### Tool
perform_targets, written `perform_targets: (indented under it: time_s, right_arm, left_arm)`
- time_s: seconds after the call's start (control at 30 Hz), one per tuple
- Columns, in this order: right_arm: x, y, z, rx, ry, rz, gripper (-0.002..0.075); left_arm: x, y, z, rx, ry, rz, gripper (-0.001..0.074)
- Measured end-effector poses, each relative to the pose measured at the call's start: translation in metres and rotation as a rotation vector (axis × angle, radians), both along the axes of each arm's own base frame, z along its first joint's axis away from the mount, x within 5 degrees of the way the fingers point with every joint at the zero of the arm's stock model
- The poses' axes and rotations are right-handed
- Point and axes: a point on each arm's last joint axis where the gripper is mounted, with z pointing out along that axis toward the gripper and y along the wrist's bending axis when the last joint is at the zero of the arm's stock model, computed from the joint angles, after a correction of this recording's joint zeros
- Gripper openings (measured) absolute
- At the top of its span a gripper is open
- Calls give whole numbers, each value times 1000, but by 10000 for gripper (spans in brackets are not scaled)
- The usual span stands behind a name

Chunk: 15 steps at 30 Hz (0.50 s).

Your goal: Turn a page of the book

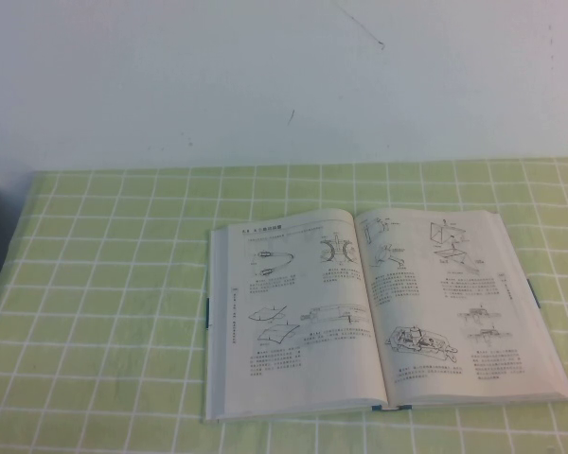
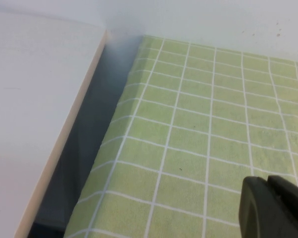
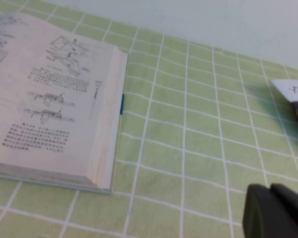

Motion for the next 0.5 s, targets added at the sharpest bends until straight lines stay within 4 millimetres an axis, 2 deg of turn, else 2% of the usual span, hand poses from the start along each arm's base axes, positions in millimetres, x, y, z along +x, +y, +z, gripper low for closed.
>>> perform_targets:
  time_s: [0.13,0.23,0.33,0.4,0.5]
  right_arm:
    - [1,3,1,102,-25,3,-2]
    - [2,10,3,349,-51,6,-2]
    - [2,20,9,750,-56,3,-2]
    - [2,24,13,948,-61,5,-3]
    - [2,25,18,1088,-89,-5,-3]
  left_arm:
    - [0,-1,1,-24,-7,-1,-4]
    - [1,-2,3,-115,-49,5,-4]
    - [3,-5,11,-367,-130,19,-4]
    - [3,-6,16,-554,-185,34,-4]
    - [4,-4,22,-751,-246,62,-4]
